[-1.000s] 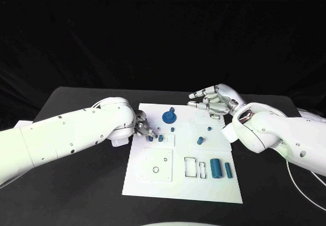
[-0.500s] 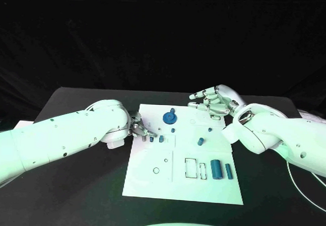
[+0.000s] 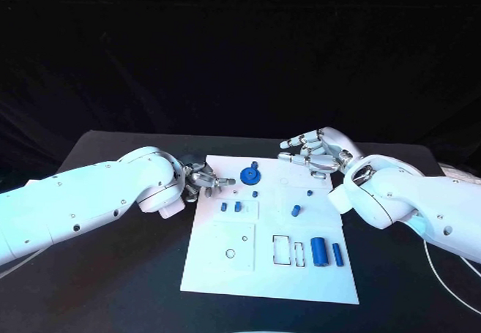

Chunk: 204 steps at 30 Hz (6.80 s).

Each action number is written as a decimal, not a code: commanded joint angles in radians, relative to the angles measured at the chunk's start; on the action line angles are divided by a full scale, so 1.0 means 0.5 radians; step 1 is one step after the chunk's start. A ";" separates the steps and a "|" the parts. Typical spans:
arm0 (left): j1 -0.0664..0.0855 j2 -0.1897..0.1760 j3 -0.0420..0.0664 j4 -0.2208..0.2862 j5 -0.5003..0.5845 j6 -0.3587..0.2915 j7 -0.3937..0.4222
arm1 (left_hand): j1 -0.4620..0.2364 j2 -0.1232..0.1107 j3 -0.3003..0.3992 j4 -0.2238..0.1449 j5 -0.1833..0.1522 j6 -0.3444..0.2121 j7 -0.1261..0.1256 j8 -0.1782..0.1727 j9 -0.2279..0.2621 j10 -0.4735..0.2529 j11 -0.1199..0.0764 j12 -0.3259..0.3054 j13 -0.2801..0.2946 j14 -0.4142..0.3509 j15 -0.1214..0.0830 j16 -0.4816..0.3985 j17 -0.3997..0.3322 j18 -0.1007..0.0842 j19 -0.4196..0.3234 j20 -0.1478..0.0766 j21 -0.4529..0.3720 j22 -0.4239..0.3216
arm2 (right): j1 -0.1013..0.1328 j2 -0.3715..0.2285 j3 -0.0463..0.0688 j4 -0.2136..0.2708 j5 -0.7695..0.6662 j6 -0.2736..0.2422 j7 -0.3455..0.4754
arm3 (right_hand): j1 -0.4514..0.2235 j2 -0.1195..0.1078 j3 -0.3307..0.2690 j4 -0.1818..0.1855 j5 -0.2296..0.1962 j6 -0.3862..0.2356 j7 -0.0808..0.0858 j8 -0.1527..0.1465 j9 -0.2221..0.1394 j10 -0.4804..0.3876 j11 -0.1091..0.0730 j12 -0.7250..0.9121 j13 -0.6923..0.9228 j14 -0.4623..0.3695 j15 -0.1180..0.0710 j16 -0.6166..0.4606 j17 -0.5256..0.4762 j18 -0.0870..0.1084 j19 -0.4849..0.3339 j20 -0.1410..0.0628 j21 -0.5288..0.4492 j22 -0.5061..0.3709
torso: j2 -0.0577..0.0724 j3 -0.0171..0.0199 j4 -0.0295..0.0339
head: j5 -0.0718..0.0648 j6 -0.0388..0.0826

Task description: Assemble the parts on the task board

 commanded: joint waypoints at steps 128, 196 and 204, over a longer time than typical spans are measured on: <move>-0.084 0.217 0.041 -0.174 -1.073 -0.079 0.707 | 0.915 -0.142 0.906 -0.688 -0.089 0.604 0.092 -0.816 -0.926 0.400 0.081 -1.395 -1.228 0.124 0.042 -0.018 -0.376 -0.107 0.493 0.046 0.443 0.453 | -0.010 0.027 -0.001 -0.021 -0.038 -0.057 0.048 | 0.030 0.037 -0.011 -0.013 0.048 0.015 -0.003 0.003 0.001 -0.058 -0.009 -0.098 -0.086 0.108 -0.016 -0.026 0.044 0.042 -0.018 -0.006 -0.027 -0.021 | -0.004 -0.0038 0.018 | -0.080 0.019; -0.121 0.309 0.020 -0.293 -1.090 0.057 0.659 | 0.867 -0.134 0.871 -0.699 -0.093 0.647 0.075 -0.823 -0.920 0.448 0.065 -1.416 -1.213 0.118 0.032 -0.018 -0.400 -0.106 0.489 0.044 0.445 0.464 | -0.013 0.032 -0.001 -0.024 -0.035 -0.048 0.050 | 0.030 0.037 -0.011 -0.013 0.048 0.015 -0.003 0.003 0.001 -0.058 -0.009 -0.098 -0.086 0.108 -0.016 -0.026 0.044 0.042 -0.018 -0.006 -0.027 -0.021 | -0.003 -0.0043 0.015 | -0.081 0.003; -0.121 0.308 0.020 -0.290 -1.090 0.032 0.661 | 0.866 -0.131 0.865 -0.706 -0.093 0.659 0.068 -0.820 -0.917 0.461 0.059 -1.415 -1.207 0.117 0.027 -0.017 -0.402 -0.106 0.490 0.041 0.448 0.468 | -0.015 0.036 -0.001 -0.031 -0.033 -0.046 0.049 | 0.029 0.039 -0.016 -0.012 0.053 0.017 -0.003 0.004 0.001 -0.056 -0.010 -0.099 -0.092 0.108 -0.016 -0.029 0.041 0.043 -0.020 -0.006 -0.031 -0.026 | -0.003 -0.0041 0.016 | -0.081 0.003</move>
